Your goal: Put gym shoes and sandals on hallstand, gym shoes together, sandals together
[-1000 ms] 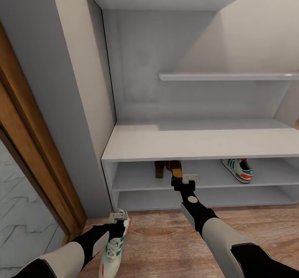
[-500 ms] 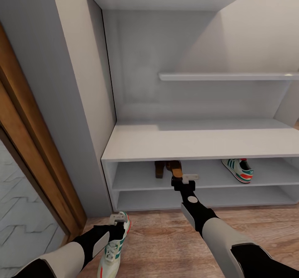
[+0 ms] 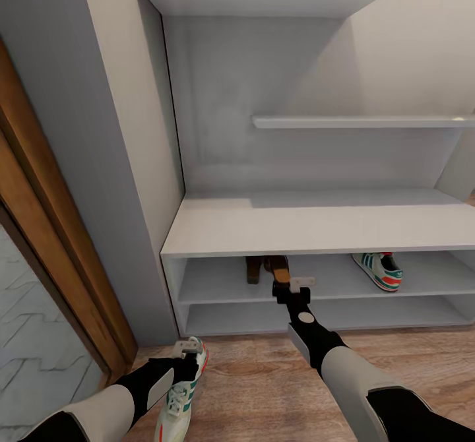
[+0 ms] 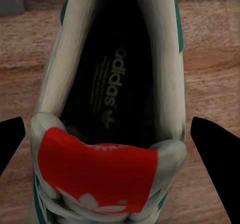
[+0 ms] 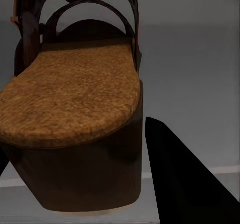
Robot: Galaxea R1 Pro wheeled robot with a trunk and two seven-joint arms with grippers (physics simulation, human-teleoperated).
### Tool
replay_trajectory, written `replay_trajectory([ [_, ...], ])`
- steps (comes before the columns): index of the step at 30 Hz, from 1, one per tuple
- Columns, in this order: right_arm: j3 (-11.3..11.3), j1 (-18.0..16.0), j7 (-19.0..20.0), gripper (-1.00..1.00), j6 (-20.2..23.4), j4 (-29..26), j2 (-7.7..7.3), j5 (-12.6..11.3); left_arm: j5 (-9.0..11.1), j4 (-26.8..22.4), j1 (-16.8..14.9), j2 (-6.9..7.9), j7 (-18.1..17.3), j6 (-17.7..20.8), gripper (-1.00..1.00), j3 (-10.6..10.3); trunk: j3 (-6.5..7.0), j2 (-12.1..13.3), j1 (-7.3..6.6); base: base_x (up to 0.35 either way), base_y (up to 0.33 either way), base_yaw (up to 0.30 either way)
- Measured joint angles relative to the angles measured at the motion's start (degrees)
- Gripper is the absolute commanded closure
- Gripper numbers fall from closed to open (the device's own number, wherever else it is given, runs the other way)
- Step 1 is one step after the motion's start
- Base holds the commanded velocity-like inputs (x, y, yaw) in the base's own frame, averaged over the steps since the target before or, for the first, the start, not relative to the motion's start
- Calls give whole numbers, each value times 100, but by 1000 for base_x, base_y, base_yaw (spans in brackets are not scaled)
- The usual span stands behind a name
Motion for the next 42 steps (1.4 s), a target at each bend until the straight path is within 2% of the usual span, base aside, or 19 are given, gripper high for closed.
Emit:
replay_trajectory([
  [9,2,0,0,100,-19,163,-6,0,0,0,0,0,0,0,100,-3,0,0,0,0,0,0],
  [42,14,0,0,100,-14,172,-4,1,0,0,0,0,0,0,100,-9,0,0,0,0,0,0],
])
